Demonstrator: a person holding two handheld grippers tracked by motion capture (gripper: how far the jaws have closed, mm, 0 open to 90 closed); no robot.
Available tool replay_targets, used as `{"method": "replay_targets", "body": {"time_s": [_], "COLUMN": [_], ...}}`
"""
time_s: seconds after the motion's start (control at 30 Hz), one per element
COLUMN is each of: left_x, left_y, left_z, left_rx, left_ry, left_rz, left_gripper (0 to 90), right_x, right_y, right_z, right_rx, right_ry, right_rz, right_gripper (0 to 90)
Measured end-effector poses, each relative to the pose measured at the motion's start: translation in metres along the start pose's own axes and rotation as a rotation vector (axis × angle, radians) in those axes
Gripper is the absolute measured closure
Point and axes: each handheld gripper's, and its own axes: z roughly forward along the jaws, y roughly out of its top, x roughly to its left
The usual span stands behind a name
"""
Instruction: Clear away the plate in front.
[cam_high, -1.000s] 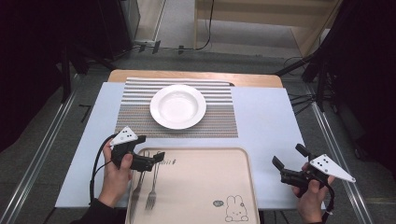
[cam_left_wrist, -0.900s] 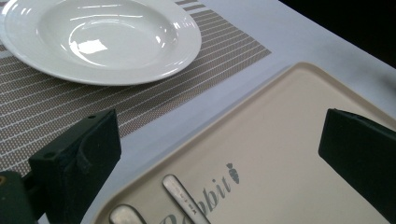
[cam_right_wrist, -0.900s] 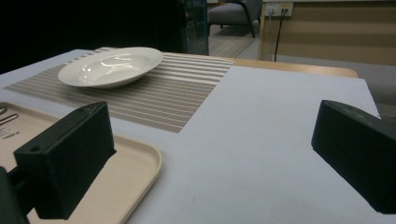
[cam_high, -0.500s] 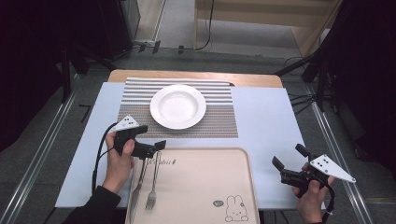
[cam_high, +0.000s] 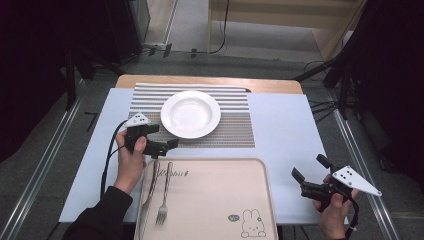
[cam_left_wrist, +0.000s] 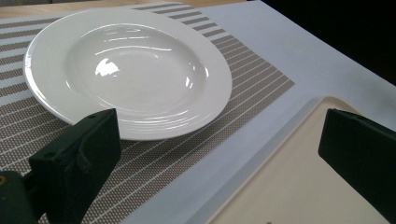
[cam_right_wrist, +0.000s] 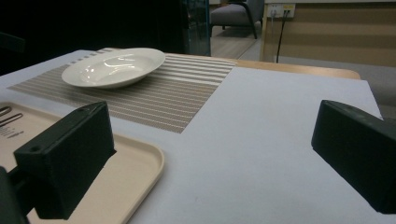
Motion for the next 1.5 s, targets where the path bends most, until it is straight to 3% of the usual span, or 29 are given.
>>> {"method": "replay_targets", "body": {"time_s": [0.93,1.5], "left_x": [0.030,0.057], "left_y": [0.024,0.033], "left_z": [0.026,0.046], "left_rx": [0.018,0.040], "left_ry": [0.030,0.039], "left_rz": [-0.025,-0.094], "left_gripper": [0.0,0.0], "right_x": [0.000,0.000], "right_y": [-0.001,-0.002], "right_z": [0.002,0.002], "right_rx": [0.005,0.006], "right_ry": [0.014,0.017], "right_rz": [-0.002,0.005], "right_gripper": [0.0,0.0]}}
